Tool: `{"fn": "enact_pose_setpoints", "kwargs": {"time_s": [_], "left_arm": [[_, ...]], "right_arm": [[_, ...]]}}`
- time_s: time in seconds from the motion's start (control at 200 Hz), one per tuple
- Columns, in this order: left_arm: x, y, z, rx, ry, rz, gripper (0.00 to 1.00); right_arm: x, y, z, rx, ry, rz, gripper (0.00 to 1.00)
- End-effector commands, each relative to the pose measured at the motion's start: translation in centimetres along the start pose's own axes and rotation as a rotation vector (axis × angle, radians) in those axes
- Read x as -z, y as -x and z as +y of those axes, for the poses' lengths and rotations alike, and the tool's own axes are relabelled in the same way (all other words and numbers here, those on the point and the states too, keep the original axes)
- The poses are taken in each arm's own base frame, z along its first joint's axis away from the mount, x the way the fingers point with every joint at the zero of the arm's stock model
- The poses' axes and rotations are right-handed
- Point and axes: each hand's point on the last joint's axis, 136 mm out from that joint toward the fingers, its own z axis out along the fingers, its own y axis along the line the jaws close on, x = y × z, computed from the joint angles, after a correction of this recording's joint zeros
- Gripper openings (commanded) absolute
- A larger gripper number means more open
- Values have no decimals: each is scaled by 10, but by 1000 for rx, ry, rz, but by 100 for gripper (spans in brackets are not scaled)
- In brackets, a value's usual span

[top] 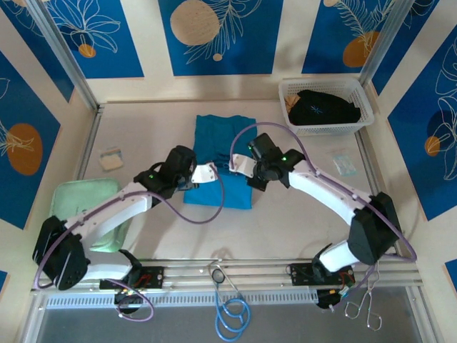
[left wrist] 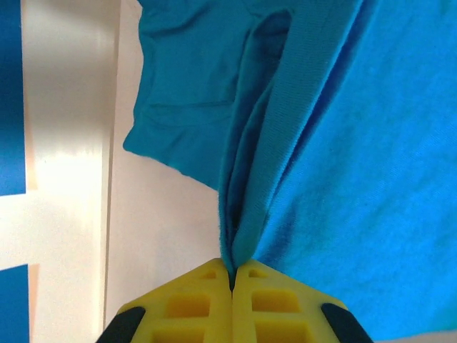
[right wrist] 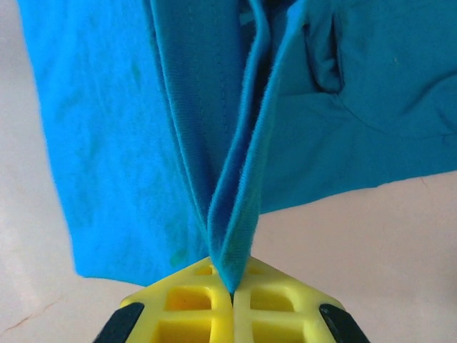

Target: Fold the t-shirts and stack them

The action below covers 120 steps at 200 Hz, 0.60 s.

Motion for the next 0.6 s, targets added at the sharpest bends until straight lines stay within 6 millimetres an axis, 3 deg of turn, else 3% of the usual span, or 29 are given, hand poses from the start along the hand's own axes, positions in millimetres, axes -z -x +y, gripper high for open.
{"fn": "enact_pose_setpoints", "kwargs": {"time_s": [0.0,0.21,0.595], "left_arm": [[-17,8,28,7,68,-47,0],[-57,-1,36,14,93,-20,0],[-112,-23,24,43,107,36,0]], "right_arm": [[-14,-1,-25,-25,-56,19,0],[-46,-3,-53,-105,-104,37,0],[-101,-15,-69,-194,-112,90,0]]}}
